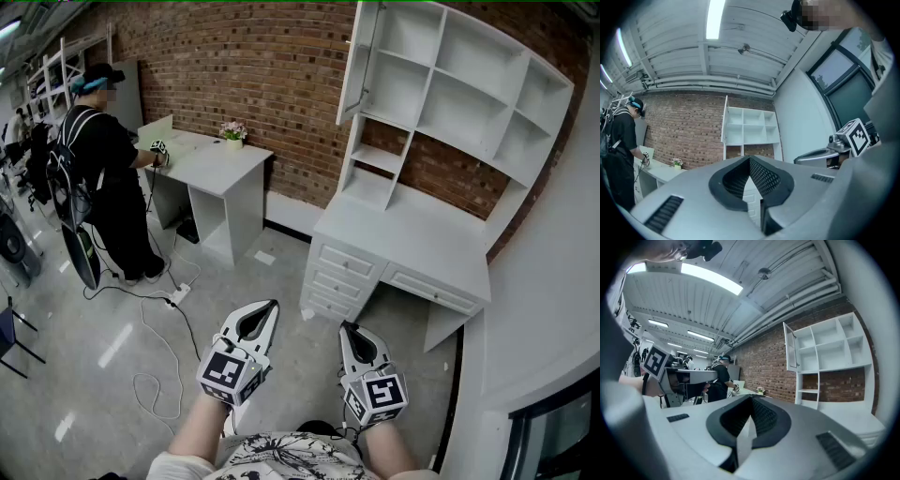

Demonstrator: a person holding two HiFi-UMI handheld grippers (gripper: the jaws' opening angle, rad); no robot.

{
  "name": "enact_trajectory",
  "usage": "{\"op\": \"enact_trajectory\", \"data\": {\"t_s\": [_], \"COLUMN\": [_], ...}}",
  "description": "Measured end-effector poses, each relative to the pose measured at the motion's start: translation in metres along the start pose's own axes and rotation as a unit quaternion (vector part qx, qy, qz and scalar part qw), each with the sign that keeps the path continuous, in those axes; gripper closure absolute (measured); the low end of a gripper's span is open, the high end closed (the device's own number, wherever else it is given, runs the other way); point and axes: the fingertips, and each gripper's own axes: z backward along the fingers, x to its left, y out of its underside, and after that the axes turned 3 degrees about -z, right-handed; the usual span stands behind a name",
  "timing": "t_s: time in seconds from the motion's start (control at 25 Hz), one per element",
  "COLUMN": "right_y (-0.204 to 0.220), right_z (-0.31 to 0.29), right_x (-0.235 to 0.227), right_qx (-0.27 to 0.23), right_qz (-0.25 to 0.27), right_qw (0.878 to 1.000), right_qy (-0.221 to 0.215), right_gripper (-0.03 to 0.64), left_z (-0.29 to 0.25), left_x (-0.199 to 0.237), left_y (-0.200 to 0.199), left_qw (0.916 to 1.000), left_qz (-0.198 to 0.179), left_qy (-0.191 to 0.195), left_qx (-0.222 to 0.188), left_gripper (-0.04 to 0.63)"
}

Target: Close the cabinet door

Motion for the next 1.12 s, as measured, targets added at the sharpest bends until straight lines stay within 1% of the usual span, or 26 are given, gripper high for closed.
{"op": "enact_trajectory", "data": {"t_s": [0.12, 0.32, 0.44, 0.6, 0.8, 1.0, 1.12], "right_y": [0.002, 0.009, 0.01, 0.012, 0.015, 0.027, 0.036], "right_z": [-0.006, -0.017, -0.025, -0.037, -0.05, -0.067, -0.087], "right_x": [-0.001, -0.004, -0.009, -0.016, -0.024, -0.039, -0.056], "right_qx": [0.0, 0.009, 0.01, 0.01, 0.016, 0.027, 0.033], "right_qz": [0.004, 0.003, 0.001, 0.007, 0.001, -0.007, -0.008], "right_qw": [1.0, 1.0, 1.0, 1.0, 0.999, 0.999, 0.999], "right_qy": [-0.001, -0.001, 0.008, 0.024, 0.028, 0.031, 0.03], "right_gripper": [0.615, 0.615, 0.615, 0.614, 0.614, 0.614, 0.612], "left_z": [-0.006, -0.013, -0.019, -0.026, -0.034, -0.052, -0.075], "left_x": [0.006, 0.013, 0.018, 0.027, 0.039, 0.052, 0.061], "left_y": [0.004, 0.013, 0.016, 0.02, 0.025, 0.044, 0.056], "left_qw": [1.0, 1.0, 1.0, 0.9999, 0.9998, 0.999, 0.9988], "left_qz": [-0.008, 0.005, 0.002, 0.009, 0.015, 0.033, 0.033], "left_qy": [-0.005, -0.002, -0.002, -0.002, -0.007, -0.013, -0.011], "left_qx": [0.003, 0.004, 0.008, 0.012, 0.015, 0.028, 0.035], "left_gripper": [0.583, 0.583, 0.583, 0.583, 0.583, 0.583, 0.583]}}
